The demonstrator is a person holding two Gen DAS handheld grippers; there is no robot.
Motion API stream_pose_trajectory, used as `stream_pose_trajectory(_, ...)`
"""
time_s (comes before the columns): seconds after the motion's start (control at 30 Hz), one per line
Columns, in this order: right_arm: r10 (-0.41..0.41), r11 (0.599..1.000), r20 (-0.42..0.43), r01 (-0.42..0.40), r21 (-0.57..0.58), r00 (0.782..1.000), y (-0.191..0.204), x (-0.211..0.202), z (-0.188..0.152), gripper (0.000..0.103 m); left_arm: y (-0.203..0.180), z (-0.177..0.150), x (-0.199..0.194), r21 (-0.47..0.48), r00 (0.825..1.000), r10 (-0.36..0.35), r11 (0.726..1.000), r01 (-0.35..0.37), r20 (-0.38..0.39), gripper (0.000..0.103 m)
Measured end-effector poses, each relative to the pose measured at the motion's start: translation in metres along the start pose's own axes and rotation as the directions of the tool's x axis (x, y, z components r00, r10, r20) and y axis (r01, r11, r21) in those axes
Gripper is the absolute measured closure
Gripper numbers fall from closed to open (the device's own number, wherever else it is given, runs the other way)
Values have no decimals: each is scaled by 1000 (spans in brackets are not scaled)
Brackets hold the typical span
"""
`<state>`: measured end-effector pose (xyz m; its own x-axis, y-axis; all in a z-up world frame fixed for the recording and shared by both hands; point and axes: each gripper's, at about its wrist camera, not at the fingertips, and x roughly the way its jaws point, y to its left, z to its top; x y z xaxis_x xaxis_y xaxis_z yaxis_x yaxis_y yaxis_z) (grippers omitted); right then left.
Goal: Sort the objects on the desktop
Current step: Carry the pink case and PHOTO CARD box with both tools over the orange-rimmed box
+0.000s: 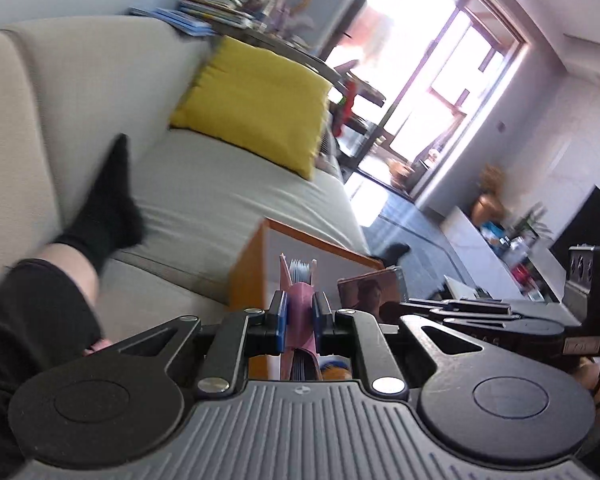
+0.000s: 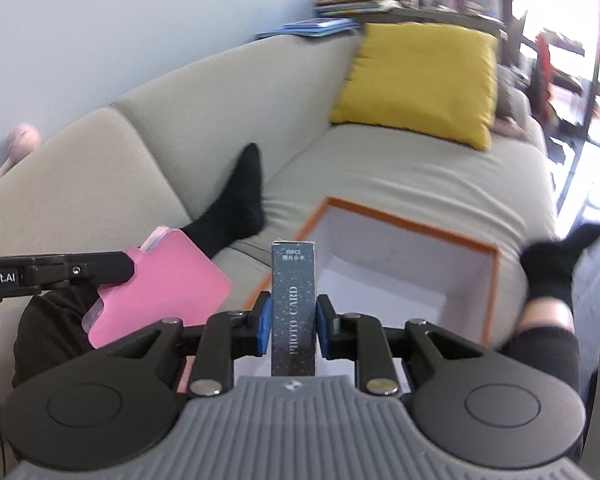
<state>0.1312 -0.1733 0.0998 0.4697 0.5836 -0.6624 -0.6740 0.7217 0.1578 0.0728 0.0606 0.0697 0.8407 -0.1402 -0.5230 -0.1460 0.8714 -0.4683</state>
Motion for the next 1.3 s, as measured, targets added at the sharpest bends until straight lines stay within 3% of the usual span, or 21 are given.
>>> stream_pose_trajectory(0.3,-81,980,30,74,184,996,-48,-17,-37,79,-29,-23,56,42,991,-33,998,38,-132,89)
stream_pose_trajectory(0.47,-79,971,8,75,227,997,-64,-4,-43,79,-42,-34,96,102,977,34,995,-13,-209,89)
stream_pose_trajectory(0.6,-87,972,11,82,219,996,-68,3,-45,79,-48,-48,122,177,958,136,980,-92,-253,89)
stream_pose_trajectory(0.73,-75,971,-5,74,226,997,-71,14,-46,79,-48,-63,141,180,931,152,979,-95,-332,90)
stream_pose_trajectory(0.83,-71,969,-17,73,235,997,-75,21,-49,79,-51,-72,146,183,922,165,977,-105,-350,90)
stream_pose_trajectory(0.93,-55,967,-28,60,246,998,-79,26,-53,79,-52,-71,146,136,914,108,989,-59,-391,91)
stream_pose_trajectory(0.97,-53,967,-30,59,247,998,-80,26,-54,79,-50,-70,148,102,906,75,994,-36,-416,92)
stream_pose_trajectory(1.0,-54,966,-32,60,250,998,-80,27,-54,79,-48,-68,149,60,898,37,998,-12,-438,101)
stream_pose_trajectory(1.07,-54,965,-31,60,255,998,-82,27,-54,79,-39,-68,153,-54,868,-61,998,40,-493,103)
stream_pose_trajectory(1.1,-54,965,-30,60,257,998,-82,27,-54,79,-37,-70,154,-58,865,-57,998,33,-499,103)
stream_pose_trajectory(1.17,-53,965,-29,59,257,998,-82,26,-54,79,-36,-71,153,9,881,30,1000,-30,-473,103)
stream_pose_trajectory(1.3,-42,968,-33,49,247,999,-78,27,-55,79,-26,-69,145,-49,885,-16,999,-7,-466,103)
